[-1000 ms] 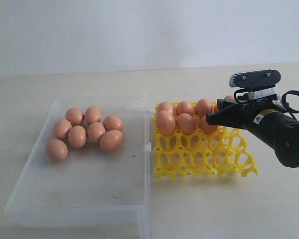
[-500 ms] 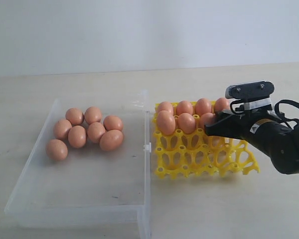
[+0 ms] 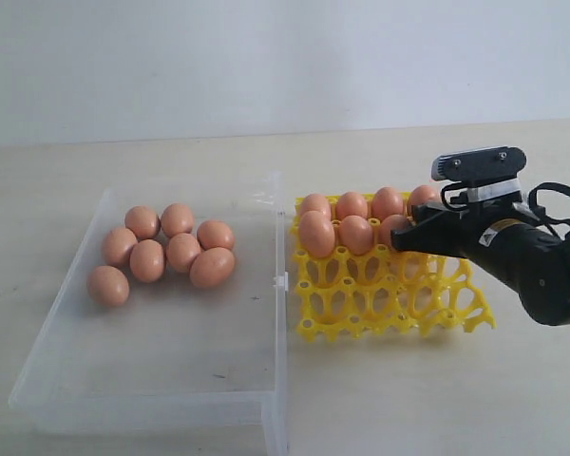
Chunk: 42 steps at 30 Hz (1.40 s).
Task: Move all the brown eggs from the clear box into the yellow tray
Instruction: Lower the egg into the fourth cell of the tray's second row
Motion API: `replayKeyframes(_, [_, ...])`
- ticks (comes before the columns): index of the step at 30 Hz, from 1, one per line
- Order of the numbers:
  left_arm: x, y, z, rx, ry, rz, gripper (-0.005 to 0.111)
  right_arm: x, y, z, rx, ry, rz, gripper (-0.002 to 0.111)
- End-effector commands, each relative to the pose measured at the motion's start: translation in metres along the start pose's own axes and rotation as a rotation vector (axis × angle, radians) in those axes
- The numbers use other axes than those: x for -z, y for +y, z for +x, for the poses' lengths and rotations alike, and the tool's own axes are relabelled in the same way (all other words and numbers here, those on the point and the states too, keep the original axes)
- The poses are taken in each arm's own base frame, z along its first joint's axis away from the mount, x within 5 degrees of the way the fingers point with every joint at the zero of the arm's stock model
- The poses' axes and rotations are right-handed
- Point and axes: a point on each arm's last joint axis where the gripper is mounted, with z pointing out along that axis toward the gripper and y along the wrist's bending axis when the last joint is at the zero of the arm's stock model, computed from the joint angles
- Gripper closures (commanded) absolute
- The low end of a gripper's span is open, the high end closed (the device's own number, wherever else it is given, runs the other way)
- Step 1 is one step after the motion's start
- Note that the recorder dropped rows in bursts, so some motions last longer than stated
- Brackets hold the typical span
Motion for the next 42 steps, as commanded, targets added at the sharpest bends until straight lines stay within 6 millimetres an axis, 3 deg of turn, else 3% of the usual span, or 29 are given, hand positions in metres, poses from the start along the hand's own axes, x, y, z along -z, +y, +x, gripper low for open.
replayKeyframes(1, [0.001,0.0,-0.002,0.007,-0.016,0.006,0.107,0.003,-0.01,-0.013,0.008,-0.053,0.027,0.108])
replayKeyframes(5, [0.001,0.0,-0.002,0.007,-0.016,0.006,0.107,0.003,-0.018,-0.013,-0.003,-0.054,0.048,0.108])
replayKeyframes(18, [0.001,0.0,-0.002,0.007,-0.016,0.006,0.107,-0.005,-0.018,-0.024,0.009,-0.053,0.029,0.108])
replayKeyframes(27, [0.001,0.0,-0.002,0.007,-0.016,0.006,0.107,-0.01,-0.017,-0.011,0.019,-0.014,0.02,0.108])
replayKeyframes(42, [0.001,0.0,-0.002,0.008,-0.016,0.006,0.107,-0.012,-0.017,-0.007,-0.005,0.006,0.019,0.108])
